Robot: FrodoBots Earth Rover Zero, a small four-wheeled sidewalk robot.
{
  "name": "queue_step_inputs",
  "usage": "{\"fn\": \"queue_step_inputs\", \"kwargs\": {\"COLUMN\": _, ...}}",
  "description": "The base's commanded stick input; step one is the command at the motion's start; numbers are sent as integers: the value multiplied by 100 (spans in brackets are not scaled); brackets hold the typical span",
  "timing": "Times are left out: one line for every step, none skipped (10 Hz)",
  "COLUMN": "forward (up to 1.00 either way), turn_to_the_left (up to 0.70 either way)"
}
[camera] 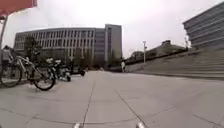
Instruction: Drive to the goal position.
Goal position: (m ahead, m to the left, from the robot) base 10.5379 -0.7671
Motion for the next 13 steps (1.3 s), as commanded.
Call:
{"fn": "queue_step_inputs", "kwargs": {"forward": 85, "turn_to_the_left": 0}}
{"fn": "queue_step_inputs", "kwargs": {"forward": 85, "turn_to_the_left": 0}}
{"fn": "queue_step_inputs", "kwargs": {"forward": 85, "turn_to_the_left": 0}}
{"fn": "queue_step_inputs", "kwargs": {"forward": 85, "turn_to_the_left": 0}}
{"fn": "queue_step_inputs", "kwargs": {"forward": 85, "turn_to_the_left": 0}}
{"fn": "queue_step_inputs", "kwargs": {"forward": 85, "turn_to_the_left": 0}}
{"fn": "queue_step_inputs", "kwargs": {"forward": 85, "turn_to_the_left": 0}}
{"fn": "queue_step_inputs", "kwargs": {"forward": 85, "turn_to_the_left": 0}}
{"fn": "queue_step_inputs", "kwargs": {"forward": 85, "turn_to_the_left": 0}}
{"fn": "queue_step_inputs", "kwargs": {"forward": 85, "turn_to_the_left": 0}}
{"fn": "queue_step_inputs", "kwargs": {"forward": 85, "turn_to_the_left": 0}}
{"fn": "queue_step_inputs", "kwargs": {"forward": 85, "turn_to_the_left": 0}}
{"fn": "queue_step_inputs", "kwargs": {"forward": 85, "turn_to_the_left": 0}}
